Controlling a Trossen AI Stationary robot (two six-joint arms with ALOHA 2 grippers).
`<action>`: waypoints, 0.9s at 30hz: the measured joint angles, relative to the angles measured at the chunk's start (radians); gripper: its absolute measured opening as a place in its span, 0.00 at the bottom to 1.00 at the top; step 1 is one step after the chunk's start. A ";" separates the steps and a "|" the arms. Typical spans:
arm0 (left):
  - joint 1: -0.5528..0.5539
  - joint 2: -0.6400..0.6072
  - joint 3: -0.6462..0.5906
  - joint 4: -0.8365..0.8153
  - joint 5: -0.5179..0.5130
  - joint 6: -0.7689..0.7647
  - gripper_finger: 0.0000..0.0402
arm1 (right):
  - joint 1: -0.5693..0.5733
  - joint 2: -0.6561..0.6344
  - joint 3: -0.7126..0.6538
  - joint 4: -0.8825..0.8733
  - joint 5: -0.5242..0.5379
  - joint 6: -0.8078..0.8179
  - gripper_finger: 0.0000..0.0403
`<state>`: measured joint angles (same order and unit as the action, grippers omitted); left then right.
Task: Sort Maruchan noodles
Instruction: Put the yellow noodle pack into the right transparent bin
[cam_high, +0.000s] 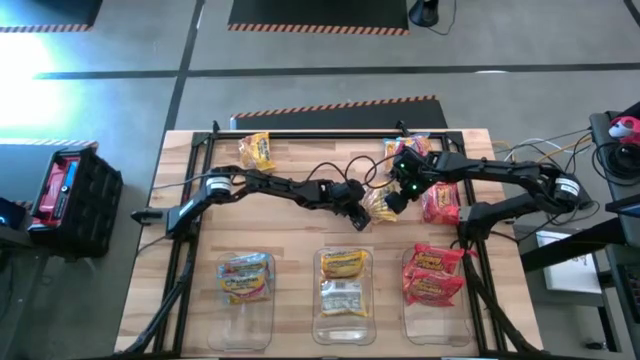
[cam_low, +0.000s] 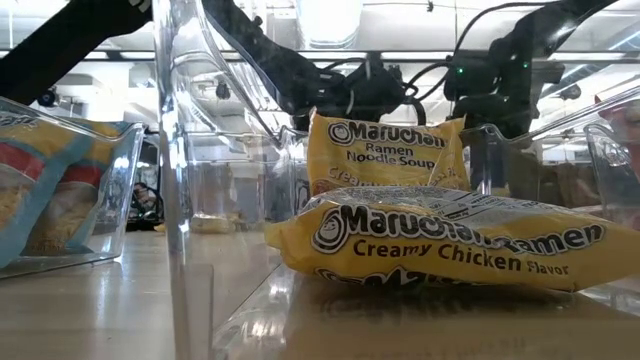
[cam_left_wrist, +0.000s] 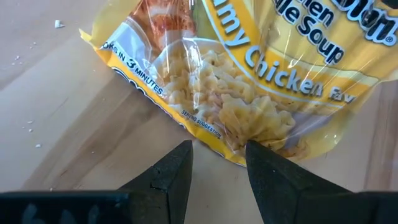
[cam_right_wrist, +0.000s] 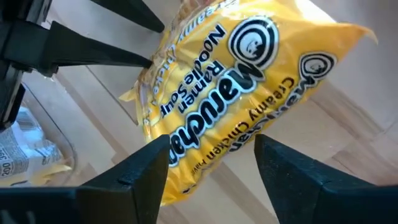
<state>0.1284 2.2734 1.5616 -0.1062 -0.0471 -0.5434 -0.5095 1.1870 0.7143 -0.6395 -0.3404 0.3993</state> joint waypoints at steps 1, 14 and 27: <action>0.001 0.000 0.000 0.000 0.000 0.000 0.33 | 0.000 0.001 0.000 0.002 0.001 0.000 0.56; 0.005 0.000 -0.006 -0.001 0.001 -0.001 0.33 | 0.000 0.026 -0.095 0.110 0.007 0.045 0.57; 0.007 -0.002 -0.008 -0.019 0.000 -0.015 0.33 | -0.002 0.026 -0.284 0.513 -0.077 0.254 0.57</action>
<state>0.1352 2.2716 1.5539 -0.1251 -0.0467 -0.5588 -0.5110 1.2127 0.4306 -0.1267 -0.4179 0.6537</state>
